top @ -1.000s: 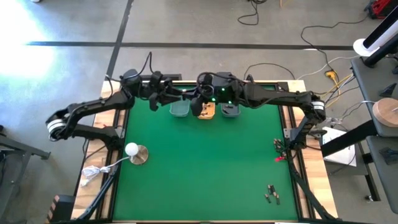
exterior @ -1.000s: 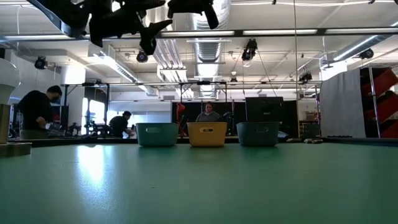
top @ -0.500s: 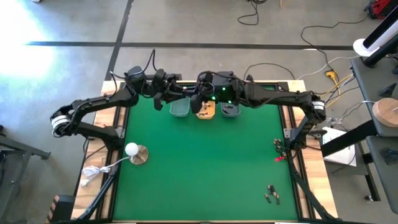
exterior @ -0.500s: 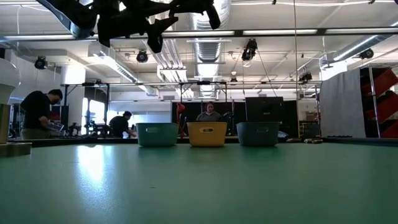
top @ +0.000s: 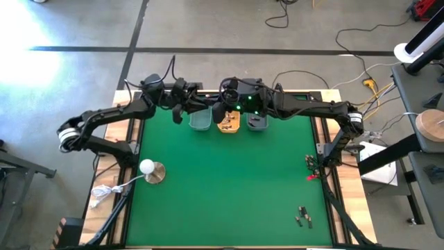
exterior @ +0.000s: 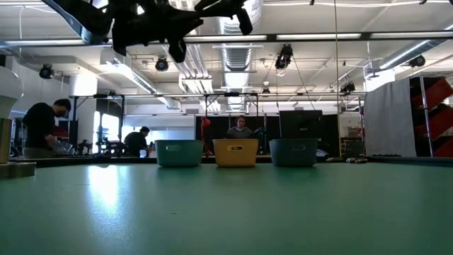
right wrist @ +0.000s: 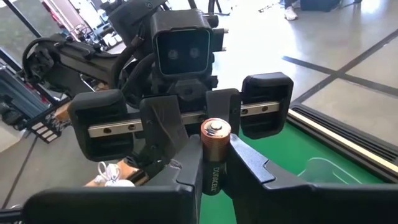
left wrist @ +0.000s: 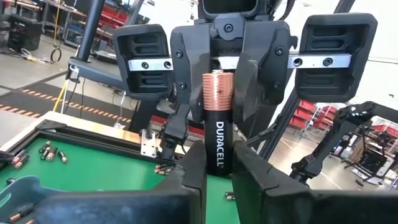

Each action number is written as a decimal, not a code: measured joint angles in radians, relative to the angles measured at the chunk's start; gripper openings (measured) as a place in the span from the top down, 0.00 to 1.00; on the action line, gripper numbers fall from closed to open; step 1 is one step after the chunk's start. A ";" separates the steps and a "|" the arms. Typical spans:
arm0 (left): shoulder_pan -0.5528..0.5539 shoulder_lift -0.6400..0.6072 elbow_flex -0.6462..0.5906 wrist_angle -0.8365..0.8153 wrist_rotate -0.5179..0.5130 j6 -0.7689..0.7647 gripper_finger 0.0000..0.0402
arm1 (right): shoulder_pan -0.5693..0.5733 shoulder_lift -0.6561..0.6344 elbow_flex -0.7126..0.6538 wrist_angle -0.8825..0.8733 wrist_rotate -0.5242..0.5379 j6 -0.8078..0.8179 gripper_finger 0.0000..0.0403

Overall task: Sort batteries
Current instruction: Put the big brown battery into the green bin

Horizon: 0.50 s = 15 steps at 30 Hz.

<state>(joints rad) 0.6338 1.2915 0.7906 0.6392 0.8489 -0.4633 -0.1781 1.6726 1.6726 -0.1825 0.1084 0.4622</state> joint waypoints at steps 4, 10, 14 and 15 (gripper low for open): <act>0.024 -0.009 0.029 -0.068 0.008 0.037 0.93 | 0.001 -0.006 0.004 -0.060 -0.003 0.008 0.78; 0.113 0.012 0.250 -0.608 -0.023 0.411 0.93 | -0.012 -0.075 0.086 -0.278 0.082 -0.049 0.56; 0.147 0.089 0.434 -1.018 -0.234 0.766 0.93 | -0.010 -0.141 0.114 -0.408 0.177 -0.066 0.45; 0.150 0.116 0.470 -1.086 -0.301 0.834 0.93 | -0.009 -0.154 0.112 -0.433 0.196 -0.064 0.43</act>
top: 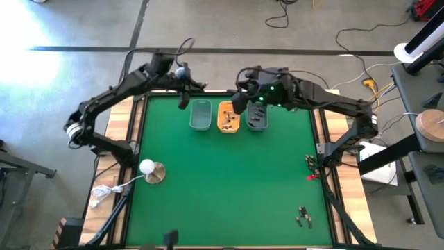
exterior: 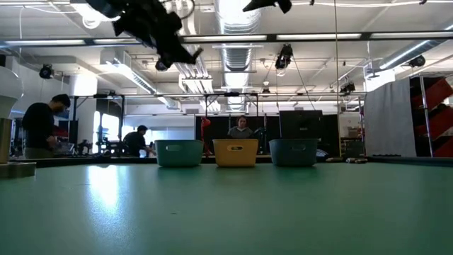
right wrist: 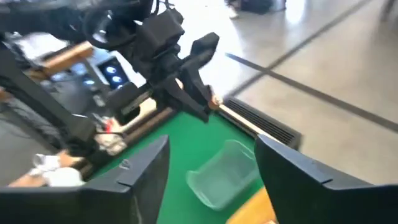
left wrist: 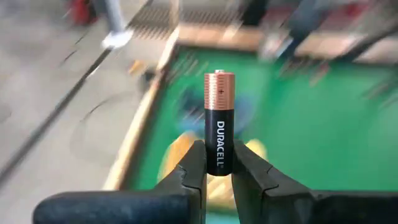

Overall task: Sort batteries
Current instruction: Put the big brown battery into the green bin

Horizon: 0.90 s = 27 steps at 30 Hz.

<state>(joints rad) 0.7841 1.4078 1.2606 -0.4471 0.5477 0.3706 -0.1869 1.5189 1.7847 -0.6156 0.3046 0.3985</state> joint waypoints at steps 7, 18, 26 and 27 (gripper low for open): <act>0.012 0.210 0.052 -0.143 -0.232 0.144 0.92 | 0.014 -0.031 -0.026 -0.107 0.040 0.077 0.38; -0.041 0.331 -0.083 -0.122 -0.379 0.157 0.91 | 0.027 -0.013 -0.032 -0.167 0.058 0.125 0.39; -0.065 0.405 -0.110 -0.031 -0.436 0.172 0.91 | -0.009 -0.010 -0.032 -0.165 0.074 0.107 0.33; -0.065 0.418 -0.100 -0.032 -0.436 0.172 0.91 | -0.013 -0.008 -0.032 -0.165 0.074 0.107 0.33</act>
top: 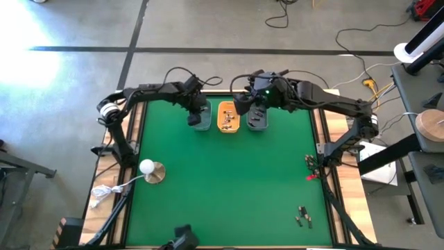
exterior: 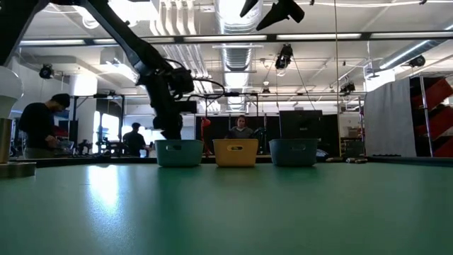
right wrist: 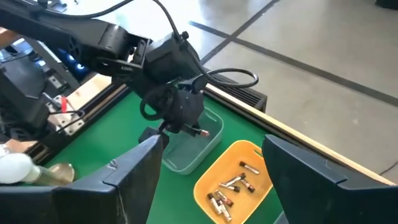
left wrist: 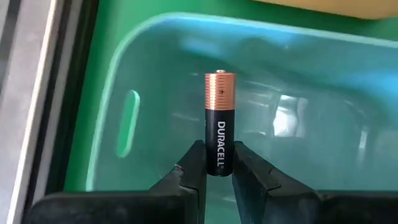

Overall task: Sort batteries
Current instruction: Put the big brown battery into the green bin

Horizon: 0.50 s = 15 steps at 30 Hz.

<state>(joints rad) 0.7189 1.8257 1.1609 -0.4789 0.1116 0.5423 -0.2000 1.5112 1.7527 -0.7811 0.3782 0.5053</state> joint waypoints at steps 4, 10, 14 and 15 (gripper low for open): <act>0.000 0.045 0.021 -0.022 -0.026 0.020 0.91 | -0.007 0.001 0.000 0.000 -0.001 -0.008 0.32; 0.000 0.085 0.036 -0.057 -0.047 0.026 0.90 | -0.008 0.001 0.000 -0.002 -0.003 -0.014 0.29; -0.002 0.091 0.039 -0.056 -0.041 0.021 0.85 | -0.008 0.001 0.000 -0.002 -0.003 -0.021 0.26; -0.002 0.090 0.039 -0.053 -0.037 0.018 0.84 | -0.008 0.001 0.000 -0.003 -0.003 -0.021 0.25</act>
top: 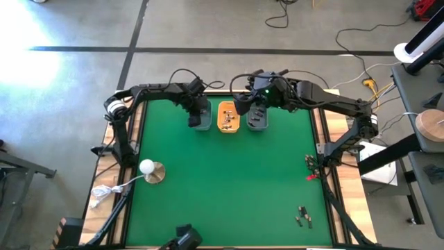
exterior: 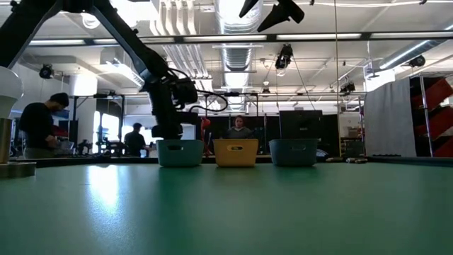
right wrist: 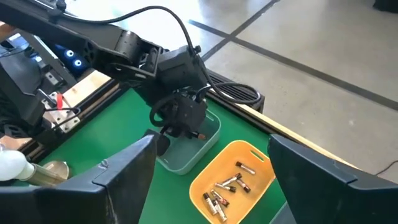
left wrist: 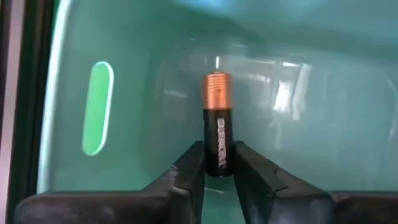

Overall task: Sort batteries
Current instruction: Put the big brown battery into the green bin

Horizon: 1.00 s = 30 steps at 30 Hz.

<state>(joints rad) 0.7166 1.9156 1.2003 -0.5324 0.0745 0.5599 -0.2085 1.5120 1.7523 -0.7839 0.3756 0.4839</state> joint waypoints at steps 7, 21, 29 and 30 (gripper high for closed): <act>0.000 -0.033 0.054 -0.018 0.023 -0.063 0.70 | -0.051 0.000 -0.010 -0.131 0.003 0.087 0.17; 0.001 -0.233 0.195 -0.112 0.128 -0.110 0.68 | -0.451 0.001 -0.454 -0.262 0.090 0.523 0.28; 0.024 -0.411 0.167 0.005 0.129 -0.109 0.69 | -0.524 -0.003 -0.733 -0.099 0.079 0.631 0.35; 0.028 -0.419 0.167 0.012 0.128 -0.109 0.69 | -0.535 -0.003 -0.759 -0.055 0.054 0.621 0.35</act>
<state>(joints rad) 0.7442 1.4962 1.3674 -0.5202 0.2028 0.4507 -0.7440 1.5089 0.9934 -0.8387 0.4298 1.1052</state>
